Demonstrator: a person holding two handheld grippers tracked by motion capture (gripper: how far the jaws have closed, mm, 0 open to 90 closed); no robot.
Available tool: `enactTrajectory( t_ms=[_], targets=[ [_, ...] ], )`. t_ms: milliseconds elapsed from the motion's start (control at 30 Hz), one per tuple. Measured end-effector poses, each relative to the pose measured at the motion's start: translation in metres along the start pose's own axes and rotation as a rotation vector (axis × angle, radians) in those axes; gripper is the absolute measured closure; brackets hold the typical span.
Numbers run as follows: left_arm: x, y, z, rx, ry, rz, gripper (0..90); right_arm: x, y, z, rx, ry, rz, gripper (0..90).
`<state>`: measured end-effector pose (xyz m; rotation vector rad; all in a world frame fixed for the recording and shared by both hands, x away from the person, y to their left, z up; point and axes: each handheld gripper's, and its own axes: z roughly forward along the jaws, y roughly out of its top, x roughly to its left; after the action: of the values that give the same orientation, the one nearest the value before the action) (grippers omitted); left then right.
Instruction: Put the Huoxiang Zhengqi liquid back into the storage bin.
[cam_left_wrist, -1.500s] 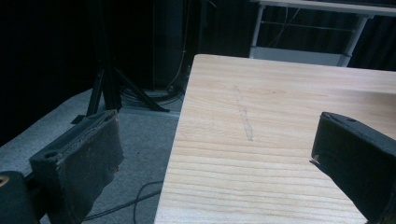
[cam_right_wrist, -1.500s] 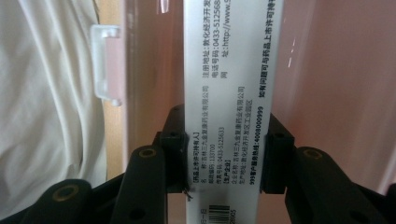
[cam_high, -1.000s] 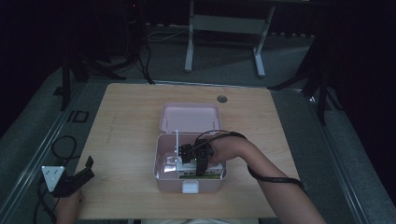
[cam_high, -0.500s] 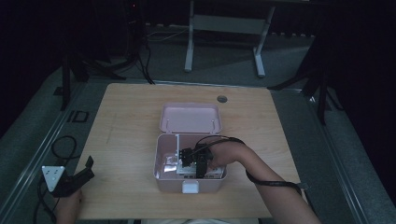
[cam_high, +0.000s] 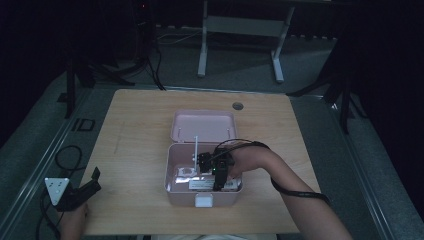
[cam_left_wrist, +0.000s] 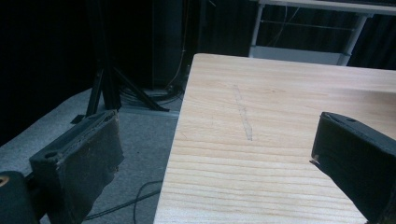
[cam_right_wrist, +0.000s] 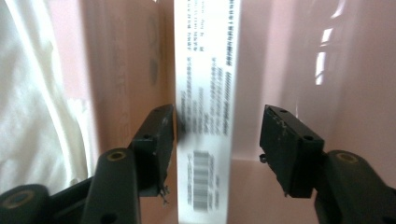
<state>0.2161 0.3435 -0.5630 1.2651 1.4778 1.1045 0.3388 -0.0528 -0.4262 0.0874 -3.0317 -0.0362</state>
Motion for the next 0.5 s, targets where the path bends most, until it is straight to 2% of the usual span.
enactTrajectory(
  t_ms=[133,167,300,333,367,500],
  targets=[
    [0.0,0.0,0.0,-0.001,0.0,-0.002,2.1,-0.001,-0.007,-0.014,-0.044,-0.025,0.009,41.6],
    [0.0,0.0,0.0,-0.001,0.001,-0.001,2.1,-0.001,-0.013,-0.025,-0.081,-0.047,0.022,41.1],
    [0.0,0.0,0.0,-0.002,0.001,-0.006,2.1,-0.001,-0.027,-0.042,-0.146,-0.082,0.033,38.7],
    [0.0,0.0,0.0,-0.002,0.001,-0.006,2.1,-0.001,-0.027,-0.042,-0.146,-0.082,0.033,38.7],
    [0.0,0.0,0.0,-0.001,0.002,-0.004,2.1,-0.001,-0.038,-0.052,-0.188,-0.102,0.049,38.7],
    [0.0,0.0,0.0,0.0,0.003,-0.003,2.1,-0.002,-0.057,-0.065,-0.25,-0.117,0.082,36.3]
  ],
)
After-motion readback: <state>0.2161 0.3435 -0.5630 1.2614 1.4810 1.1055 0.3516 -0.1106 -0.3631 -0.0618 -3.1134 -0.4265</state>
